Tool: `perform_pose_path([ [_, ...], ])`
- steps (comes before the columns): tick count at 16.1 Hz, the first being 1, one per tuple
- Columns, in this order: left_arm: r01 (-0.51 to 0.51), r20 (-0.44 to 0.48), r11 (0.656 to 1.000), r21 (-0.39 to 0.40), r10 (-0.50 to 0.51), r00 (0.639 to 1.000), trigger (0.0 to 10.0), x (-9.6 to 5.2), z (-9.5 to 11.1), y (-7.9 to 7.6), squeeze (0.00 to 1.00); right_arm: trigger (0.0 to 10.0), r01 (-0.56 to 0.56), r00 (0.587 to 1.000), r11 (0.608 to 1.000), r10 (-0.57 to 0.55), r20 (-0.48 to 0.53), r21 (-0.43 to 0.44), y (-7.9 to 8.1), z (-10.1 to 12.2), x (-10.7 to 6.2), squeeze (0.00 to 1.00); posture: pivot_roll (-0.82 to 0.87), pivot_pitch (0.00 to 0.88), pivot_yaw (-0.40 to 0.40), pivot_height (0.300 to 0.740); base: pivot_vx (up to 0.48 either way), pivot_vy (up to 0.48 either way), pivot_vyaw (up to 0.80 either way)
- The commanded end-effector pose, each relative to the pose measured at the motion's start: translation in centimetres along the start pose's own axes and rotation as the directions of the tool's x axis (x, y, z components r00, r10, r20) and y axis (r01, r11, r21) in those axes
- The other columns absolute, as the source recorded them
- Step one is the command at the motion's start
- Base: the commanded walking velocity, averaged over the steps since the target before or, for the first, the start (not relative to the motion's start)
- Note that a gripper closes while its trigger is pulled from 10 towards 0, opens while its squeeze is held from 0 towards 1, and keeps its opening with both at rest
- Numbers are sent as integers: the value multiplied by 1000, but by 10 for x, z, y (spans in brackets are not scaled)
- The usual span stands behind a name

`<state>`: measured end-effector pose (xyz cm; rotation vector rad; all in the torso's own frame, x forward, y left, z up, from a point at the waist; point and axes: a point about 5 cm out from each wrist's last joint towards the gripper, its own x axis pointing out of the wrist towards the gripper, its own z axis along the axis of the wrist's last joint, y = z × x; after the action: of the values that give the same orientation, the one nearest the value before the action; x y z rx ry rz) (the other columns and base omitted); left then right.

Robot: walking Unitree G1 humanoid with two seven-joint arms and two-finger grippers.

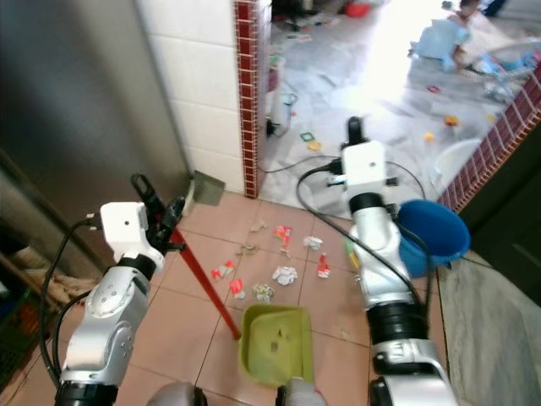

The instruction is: Sweep floor

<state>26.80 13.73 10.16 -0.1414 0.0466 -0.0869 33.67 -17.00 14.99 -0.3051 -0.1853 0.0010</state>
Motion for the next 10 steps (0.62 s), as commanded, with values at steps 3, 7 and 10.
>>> perform_pose_path([
  [3, -34, 58, 997, 66, 30, 998, 10000, 4, 14, 10, 0, 10000, 2, 999, 1000, -1, 32, -26, -3, 2, 0, 0, -47, 0, 13, 740, 0, 0, 0],
  [7, -32, 37, 997, 75, 30, 999, 10000, 0, 7, 12, 0, 10000, 9, 1000, 999, -10, -14, -50, -3, -10, -7, 0, -49, 1, 20, 740, 0, 0, 0],
  [10, -15, 41, 997, 78, 12, 999, 10000, 1, 8, 10, 0, 10000, 1, 999, 999, -2, -38, -50, -1, -15, -11, 0, -52, 5, 4, 740, 0, 0, 0],
])
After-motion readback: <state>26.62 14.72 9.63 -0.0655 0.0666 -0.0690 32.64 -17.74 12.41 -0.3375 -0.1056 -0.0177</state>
